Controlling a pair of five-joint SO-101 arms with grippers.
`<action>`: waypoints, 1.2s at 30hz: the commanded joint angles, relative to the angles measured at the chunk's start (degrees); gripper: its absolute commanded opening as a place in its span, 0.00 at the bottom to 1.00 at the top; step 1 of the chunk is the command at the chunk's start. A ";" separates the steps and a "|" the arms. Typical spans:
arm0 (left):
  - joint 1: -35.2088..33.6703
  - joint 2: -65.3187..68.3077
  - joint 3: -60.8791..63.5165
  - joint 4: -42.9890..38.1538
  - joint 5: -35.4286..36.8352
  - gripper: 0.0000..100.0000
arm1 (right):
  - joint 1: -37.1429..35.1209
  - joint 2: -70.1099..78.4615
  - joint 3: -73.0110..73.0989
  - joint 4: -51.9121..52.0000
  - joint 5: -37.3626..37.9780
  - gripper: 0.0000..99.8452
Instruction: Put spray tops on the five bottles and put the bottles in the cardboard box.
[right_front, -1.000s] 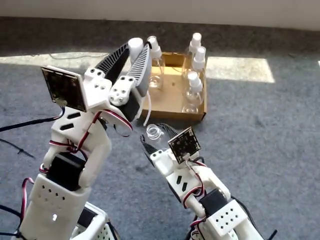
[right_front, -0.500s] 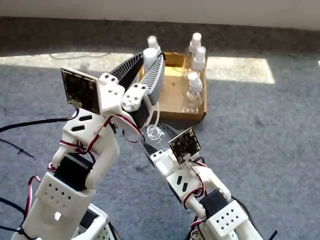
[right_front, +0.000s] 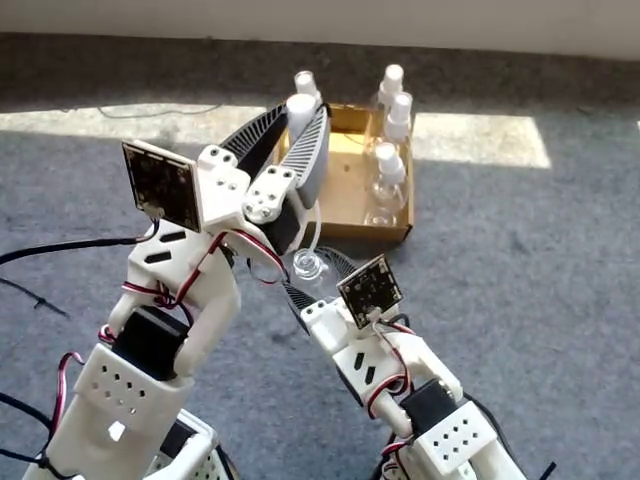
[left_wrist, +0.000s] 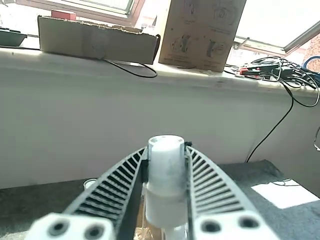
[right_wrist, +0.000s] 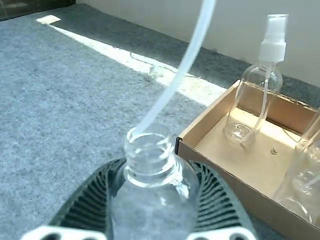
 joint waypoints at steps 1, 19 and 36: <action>-0.48 0.13 1.01 -2.81 -0.70 0.01 | -0.48 -1.01 -1.10 0.22 -0.44 0.00; -2.51 -0.48 7.16 -3.16 -0.18 0.01 | -0.04 -1.01 -1.19 0.22 -0.44 0.00; 5.49 -0.48 7.25 25.05 -2.46 0.01 | 5.93 -1.01 -1.36 0.04 -7.74 0.00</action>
